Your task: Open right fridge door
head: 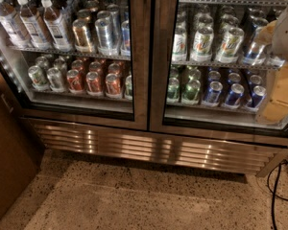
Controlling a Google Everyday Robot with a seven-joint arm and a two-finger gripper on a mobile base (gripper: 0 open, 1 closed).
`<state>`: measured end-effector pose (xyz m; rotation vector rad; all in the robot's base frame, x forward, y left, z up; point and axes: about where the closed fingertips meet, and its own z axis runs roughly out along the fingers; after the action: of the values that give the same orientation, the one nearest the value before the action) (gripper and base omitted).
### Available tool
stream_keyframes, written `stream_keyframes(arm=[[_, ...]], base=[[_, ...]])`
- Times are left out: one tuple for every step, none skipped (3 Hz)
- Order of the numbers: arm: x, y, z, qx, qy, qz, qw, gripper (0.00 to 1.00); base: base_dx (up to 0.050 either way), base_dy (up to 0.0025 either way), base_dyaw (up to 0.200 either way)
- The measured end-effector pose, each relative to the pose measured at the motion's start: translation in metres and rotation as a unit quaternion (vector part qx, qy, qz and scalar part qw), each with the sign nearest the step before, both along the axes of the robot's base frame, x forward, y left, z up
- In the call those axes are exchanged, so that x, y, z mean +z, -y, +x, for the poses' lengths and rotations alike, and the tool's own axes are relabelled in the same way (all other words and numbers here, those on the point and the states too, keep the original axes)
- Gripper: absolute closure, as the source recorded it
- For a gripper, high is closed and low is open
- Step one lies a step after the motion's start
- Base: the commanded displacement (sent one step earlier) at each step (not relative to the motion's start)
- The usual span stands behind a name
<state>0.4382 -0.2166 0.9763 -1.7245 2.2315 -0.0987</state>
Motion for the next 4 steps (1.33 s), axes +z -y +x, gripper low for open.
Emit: stream_keyframes(arm=[[0.0, 0.0, 0.0, 0.0, 0.0, 0.0, 1.0, 0.0], [0.0, 0.0, 0.0, 0.0, 0.0, 0.0, 1.0, 0.0], [-0.033, -0.008, 0.008, 0.007, -0.038, -0.005, 0.9992, 0.0], [-0.067, -0.014, 0.013, 0.014, -0.076, -0.011, 0.997, 0.0]], base=[[0.035, 0.00248, 0.142], [0.0, 0.0, 0.0], [0.0, 0.0, 0.0], [0.0, 0.0, 0.0]])
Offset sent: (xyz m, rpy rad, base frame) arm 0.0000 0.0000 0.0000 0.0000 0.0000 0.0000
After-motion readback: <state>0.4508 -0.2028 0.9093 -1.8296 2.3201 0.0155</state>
